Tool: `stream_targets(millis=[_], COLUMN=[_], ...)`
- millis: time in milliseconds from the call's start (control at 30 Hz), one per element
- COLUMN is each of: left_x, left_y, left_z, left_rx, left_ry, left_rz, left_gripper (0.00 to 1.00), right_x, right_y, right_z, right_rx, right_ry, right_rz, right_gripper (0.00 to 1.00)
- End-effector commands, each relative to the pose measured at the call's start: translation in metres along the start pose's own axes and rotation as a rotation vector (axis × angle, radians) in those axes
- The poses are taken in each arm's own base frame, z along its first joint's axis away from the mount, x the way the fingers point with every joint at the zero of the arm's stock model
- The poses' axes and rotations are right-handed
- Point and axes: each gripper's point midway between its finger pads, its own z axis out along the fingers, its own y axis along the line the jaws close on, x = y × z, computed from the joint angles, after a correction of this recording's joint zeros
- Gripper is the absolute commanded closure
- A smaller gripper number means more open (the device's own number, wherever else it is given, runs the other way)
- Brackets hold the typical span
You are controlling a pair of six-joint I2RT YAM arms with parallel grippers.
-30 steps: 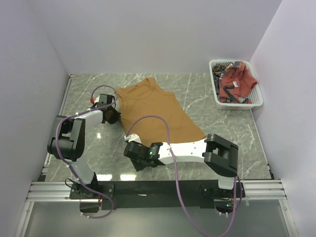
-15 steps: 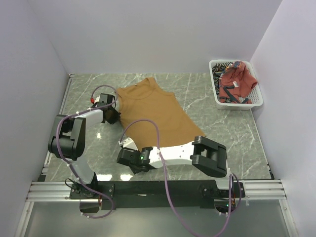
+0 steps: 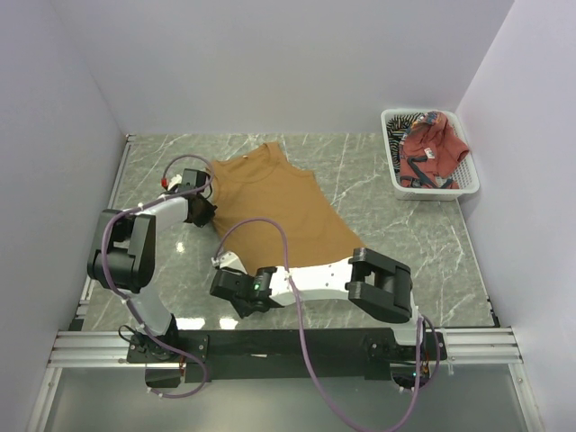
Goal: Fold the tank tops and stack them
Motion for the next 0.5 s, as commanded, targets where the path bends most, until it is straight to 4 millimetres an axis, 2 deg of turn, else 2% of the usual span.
stream_targets(millis=[0, 100, 200, 333, 467], left_x=[-0.027, -0.039, -0.046, -0.049, -0.049], left_y=[0.003, 0.007, 0.007, 0.001, -0.017], left_z=[-0.021, -0.032, -0.038, -0.037, -0.039], left_rx=[-0.061, -0.086, -0.098, -0.099, -0.055], left_ry=[-0.100, -0.144, -0.168, -0.159, -0.156], left_rz=[-0.018, -0.026, -0.016, 0.005, 0.016], left_gripper=[1.00, 0.99, 0.99, 0.99, 0.99], right_x=[-0.021, -0.031, -0.038, -0.041, -0.045], right_y=[0.032, 0.050, 0.055, 0.048, 0.025], right_z=[-0.033, -0.054, -0.066, -0.071, -0.071], right_rx=[-0.171, -0.281, -0.330, -0.374, -0.399], right_ry=[-0.034, -0.055, -0.075, -0.076, -0.081], right_rz=[-0.006, 0.002, 0.016, 0.063, 0.138], right_gripper=[1.00, 1.00, 1.00, 1.00, 1.00])
